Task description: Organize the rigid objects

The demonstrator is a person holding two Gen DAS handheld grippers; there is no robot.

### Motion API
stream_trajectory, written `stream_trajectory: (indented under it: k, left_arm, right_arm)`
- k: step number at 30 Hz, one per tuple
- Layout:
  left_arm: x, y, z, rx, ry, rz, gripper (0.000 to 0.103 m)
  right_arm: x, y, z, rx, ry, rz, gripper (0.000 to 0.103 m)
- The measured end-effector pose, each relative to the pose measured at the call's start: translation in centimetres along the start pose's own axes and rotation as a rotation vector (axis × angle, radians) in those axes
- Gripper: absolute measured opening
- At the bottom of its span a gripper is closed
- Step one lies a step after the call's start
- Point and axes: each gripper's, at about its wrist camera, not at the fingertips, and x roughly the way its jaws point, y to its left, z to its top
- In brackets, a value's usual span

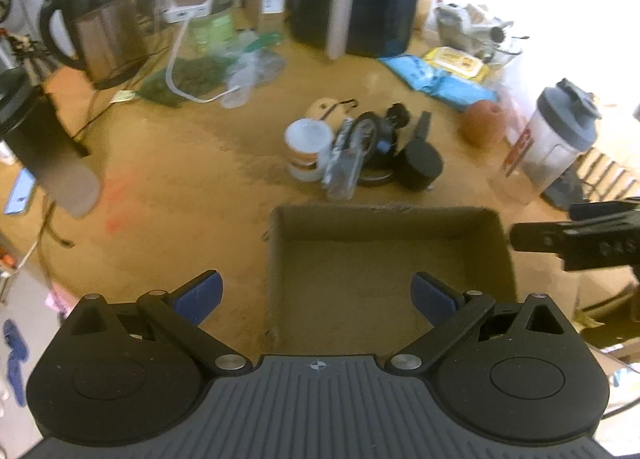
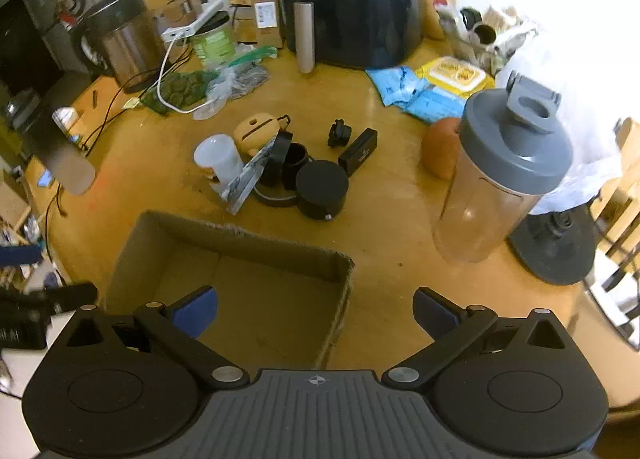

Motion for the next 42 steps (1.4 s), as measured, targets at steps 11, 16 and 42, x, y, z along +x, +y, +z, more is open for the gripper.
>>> stream_trajectory:
  k: [11, 16, 42]
  left_arm:
    - [2.8, 2.5, 2.3, -0.014, 0.047, -0.198, 0.102]
    - [3.5, 3.1, 3.0, 0.005, 0.052, -0.219, 0.102]
    - [3.6, 8.1, 3.4, -0.091, 0.067, -0.194, 0.102]
  right_arm:
    - [2.8, 0.6, 3.7, 0.016, -0.004, 0.017, 0.103]
    - [4.0, 0.2, 5.2, -0.012, -0.020, 0.022, 0.103]
    - [15.7, -0.3, 8.5, 0.024, 0.033, -0.010, 0.080]
